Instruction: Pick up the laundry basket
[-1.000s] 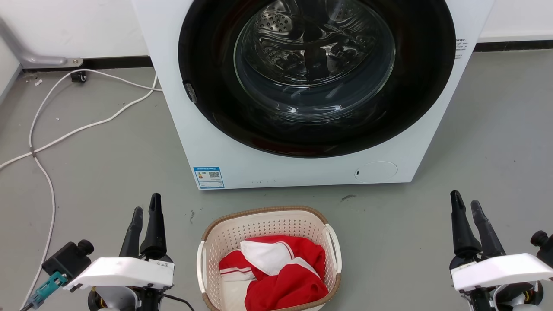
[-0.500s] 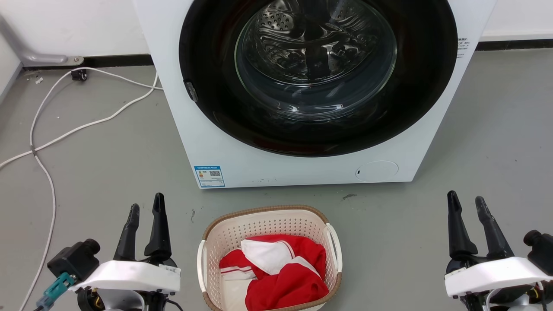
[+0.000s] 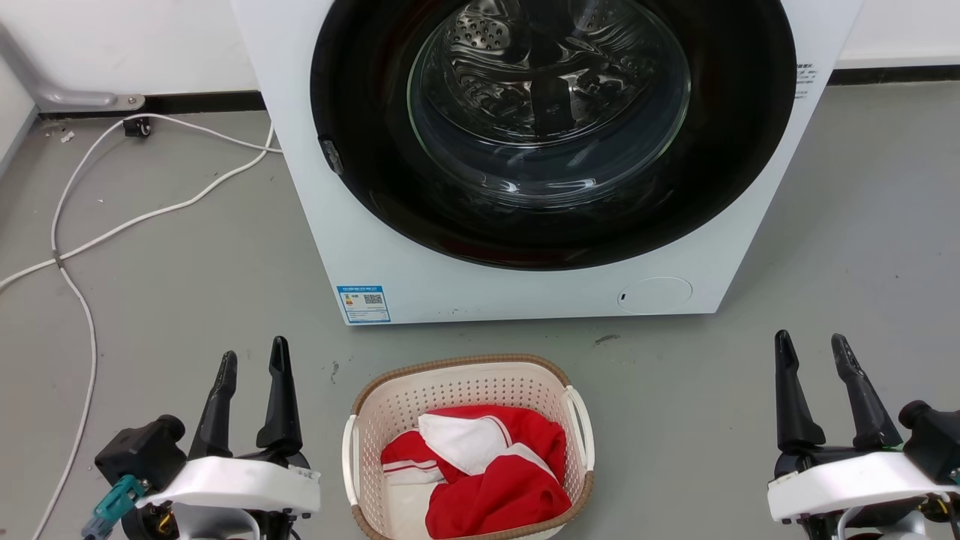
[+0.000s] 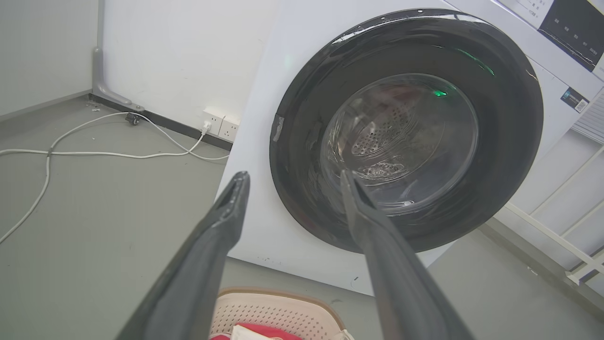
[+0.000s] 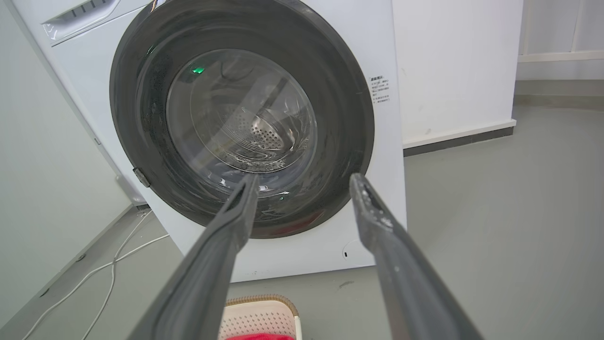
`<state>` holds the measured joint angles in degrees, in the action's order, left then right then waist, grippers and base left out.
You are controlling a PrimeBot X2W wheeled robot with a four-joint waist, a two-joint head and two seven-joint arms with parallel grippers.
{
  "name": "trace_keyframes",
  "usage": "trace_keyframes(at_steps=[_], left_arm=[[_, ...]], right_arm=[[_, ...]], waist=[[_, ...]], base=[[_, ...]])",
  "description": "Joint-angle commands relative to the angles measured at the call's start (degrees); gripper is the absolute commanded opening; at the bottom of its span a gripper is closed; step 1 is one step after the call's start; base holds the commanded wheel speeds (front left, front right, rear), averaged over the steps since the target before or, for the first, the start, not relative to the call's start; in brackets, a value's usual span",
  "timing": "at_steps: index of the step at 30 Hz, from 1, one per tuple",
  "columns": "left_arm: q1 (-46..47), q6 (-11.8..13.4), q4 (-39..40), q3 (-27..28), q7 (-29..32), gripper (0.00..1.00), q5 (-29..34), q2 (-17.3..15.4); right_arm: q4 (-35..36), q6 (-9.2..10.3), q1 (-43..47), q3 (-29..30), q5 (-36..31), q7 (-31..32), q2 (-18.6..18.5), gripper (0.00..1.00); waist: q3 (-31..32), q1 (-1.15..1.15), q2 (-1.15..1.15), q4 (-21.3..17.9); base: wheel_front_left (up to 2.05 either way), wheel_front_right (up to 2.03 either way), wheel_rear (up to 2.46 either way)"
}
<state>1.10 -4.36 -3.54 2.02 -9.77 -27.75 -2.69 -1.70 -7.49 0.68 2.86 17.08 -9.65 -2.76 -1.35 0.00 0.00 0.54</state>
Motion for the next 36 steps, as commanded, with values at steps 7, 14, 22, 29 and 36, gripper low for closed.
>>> trace_keyframes(at_steps=[7, 14, 22, 29, 36], left_arm=[[-0.6, 0.5, 0.8, 0.0, -1.3, 1.00, 4.6, -0.2], [-1.2, 0.9, 0.8, 0.1, -2.4, 1.00, 9.1, -0.2], [-1.7, 1.0, 1.0, 0.0, -3.3, 1.00, 12.9, -0.2], [-2.0, 2.0, 1.1, -0.4, -4.1, 1.00, 16.8, -0.3], [-2.4, 2.4, 1.3, -0.7, -4.8, 1.00, 20.0, -0.3]], right_arm=[[1.3, 0.00, 0.7, -0.3, -5.5, -1.4, -0.2, 1.00], [1.3, 0.00, 1.4, -0.4, -10.2, -2.6, -0.2, 1.00], [1.8, 0.01, 1.7, -0.3, -13.7, -3.5, -0.2, 1.00], [1.8, 0.01, 2.2, -0.3, -16.7, -4.2, -0.2, 1.00], [1.9, 0.01, 2.4, 0.1, -19.5, -5.0, -0.2, 1.00]], waist=[[0.0, 0.00, 0.00, 0.1], [0.0, 0.00, 0.00, 0.3], [0.0, 0.00, 0.00, 0.3], [0.0, 0.00, 0.00, 0.3], [-0.2, 0.00, 0.00, 0.4]], base=[[0.00, 0.00, 0.00], [0.00, 0.00, 0.00], [0.00, 0.00, 0.00], [0.00, 0.00, 0.00], [0.00, 0.00, 0.00]])
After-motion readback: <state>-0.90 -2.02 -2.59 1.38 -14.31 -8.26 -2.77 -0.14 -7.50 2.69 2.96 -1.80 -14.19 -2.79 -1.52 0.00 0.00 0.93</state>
